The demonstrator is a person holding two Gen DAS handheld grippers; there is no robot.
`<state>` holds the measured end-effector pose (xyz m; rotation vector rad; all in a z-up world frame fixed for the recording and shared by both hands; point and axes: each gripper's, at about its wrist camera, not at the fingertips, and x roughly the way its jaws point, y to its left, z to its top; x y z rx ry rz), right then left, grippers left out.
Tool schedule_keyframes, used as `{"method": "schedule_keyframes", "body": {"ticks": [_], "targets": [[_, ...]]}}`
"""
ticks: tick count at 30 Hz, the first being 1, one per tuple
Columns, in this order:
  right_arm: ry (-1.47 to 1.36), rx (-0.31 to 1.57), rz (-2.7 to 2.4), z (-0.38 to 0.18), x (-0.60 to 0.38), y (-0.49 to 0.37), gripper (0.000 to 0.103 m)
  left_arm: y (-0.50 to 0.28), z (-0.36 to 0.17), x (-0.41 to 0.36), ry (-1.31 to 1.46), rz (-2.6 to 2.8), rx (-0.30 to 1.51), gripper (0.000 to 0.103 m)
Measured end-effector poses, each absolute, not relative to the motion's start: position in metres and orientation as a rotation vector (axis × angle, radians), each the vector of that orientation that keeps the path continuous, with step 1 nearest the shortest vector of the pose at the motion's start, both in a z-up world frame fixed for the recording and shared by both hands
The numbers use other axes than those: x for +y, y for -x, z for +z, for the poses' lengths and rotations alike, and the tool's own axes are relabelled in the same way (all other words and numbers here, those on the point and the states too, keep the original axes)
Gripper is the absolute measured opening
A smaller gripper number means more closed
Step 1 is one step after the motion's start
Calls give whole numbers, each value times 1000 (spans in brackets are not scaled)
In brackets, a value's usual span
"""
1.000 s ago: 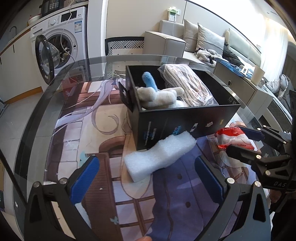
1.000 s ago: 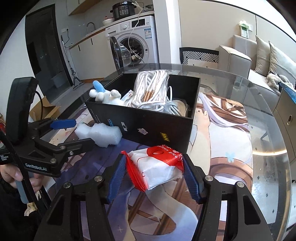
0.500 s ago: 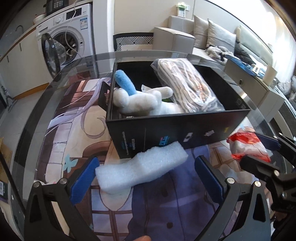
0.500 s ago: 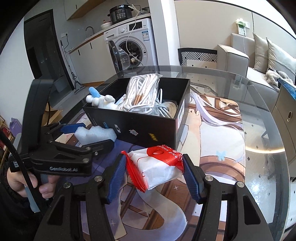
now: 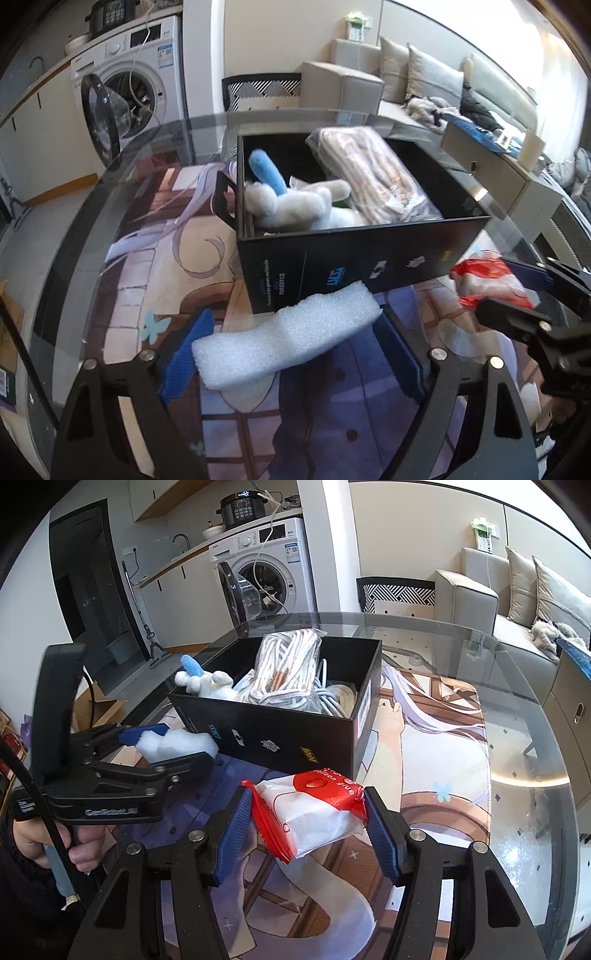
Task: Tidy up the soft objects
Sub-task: 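Grasp the white foam with the left tool while the right tool lifts the red bag, then carry the foam over the box with the left tool while the right tool drops the red bag in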
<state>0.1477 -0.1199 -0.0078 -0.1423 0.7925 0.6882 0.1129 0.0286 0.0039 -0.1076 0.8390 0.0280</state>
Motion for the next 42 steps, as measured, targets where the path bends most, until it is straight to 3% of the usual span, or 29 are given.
{"method": "schedule_keyframes", "body": {"ticks": [14, 27, 31, 33, 42], "targets": [[145, 699, 715, 17, -121, -132, 62, -86, 52, 49, 131, -15, 698, 88], [156, 601, 729, 50, -110, -154, 62, -119, 76, 50, 177, -53, 670, 88], [182, 593, 747, 54, -99, -162, 57, -132, 79, 49, 190, -62, 673, 88], [198, 593, 752, 56, -95, -166, 48, -136, 79, 49, 193, -66, 673, 88], [215, 641, 697, 34, -93, -186, 47, -149, 75, 60, 214, -57, 682, 88]]}}
